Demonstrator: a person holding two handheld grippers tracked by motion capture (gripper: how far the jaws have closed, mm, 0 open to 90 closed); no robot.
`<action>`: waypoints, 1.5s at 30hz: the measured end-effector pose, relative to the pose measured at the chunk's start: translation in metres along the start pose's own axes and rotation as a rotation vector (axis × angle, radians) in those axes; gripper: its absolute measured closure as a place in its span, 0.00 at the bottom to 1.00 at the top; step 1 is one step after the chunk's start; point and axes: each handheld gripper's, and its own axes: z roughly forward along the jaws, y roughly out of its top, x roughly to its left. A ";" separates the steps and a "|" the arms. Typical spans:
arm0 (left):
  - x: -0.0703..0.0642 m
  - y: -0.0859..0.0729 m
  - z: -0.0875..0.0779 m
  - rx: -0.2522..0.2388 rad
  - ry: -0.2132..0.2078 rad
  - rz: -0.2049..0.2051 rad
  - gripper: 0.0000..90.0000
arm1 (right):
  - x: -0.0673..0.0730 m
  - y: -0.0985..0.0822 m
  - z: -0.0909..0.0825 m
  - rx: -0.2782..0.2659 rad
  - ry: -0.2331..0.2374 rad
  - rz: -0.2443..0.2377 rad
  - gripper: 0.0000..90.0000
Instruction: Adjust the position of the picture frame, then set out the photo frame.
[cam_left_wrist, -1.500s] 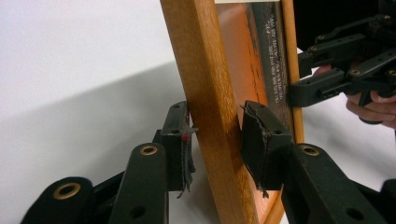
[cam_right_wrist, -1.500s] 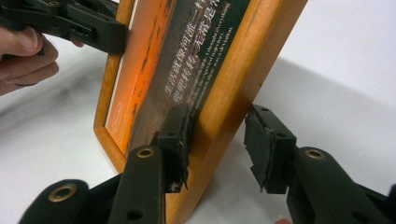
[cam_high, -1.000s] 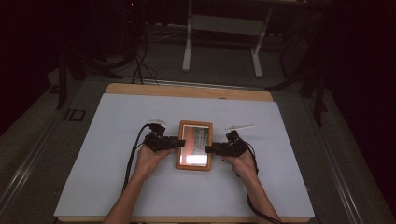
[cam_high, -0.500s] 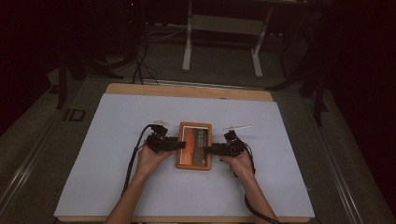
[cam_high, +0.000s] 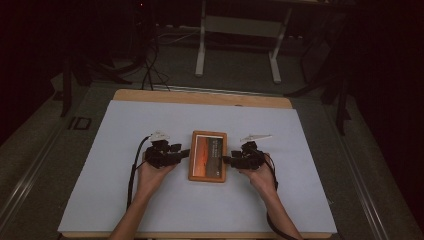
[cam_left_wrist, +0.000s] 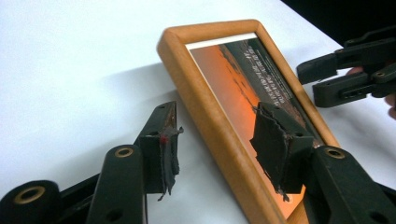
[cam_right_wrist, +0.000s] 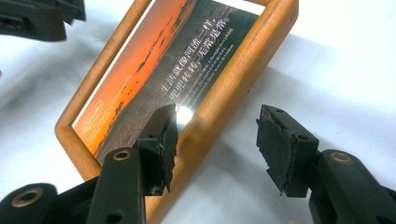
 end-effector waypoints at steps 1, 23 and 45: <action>0.000 0.000 -0.002 -0.005 0.012 0.006 0.56 | 0.002 0.001 -0.001 -0.001 -0.016 -0.016 0.52; -0.025 -0.022 -0.040 -0.082 0.126 0.118 0.56 | 0.034 0.015 -0.008 -0.032 -0.136 -0.255 0.57; -0.026 -0.028 -0.032 -0.023 0.080 0.122 0.58 | 0.020 0.052 0.013 -0.052 -0.170 -0.292 0.86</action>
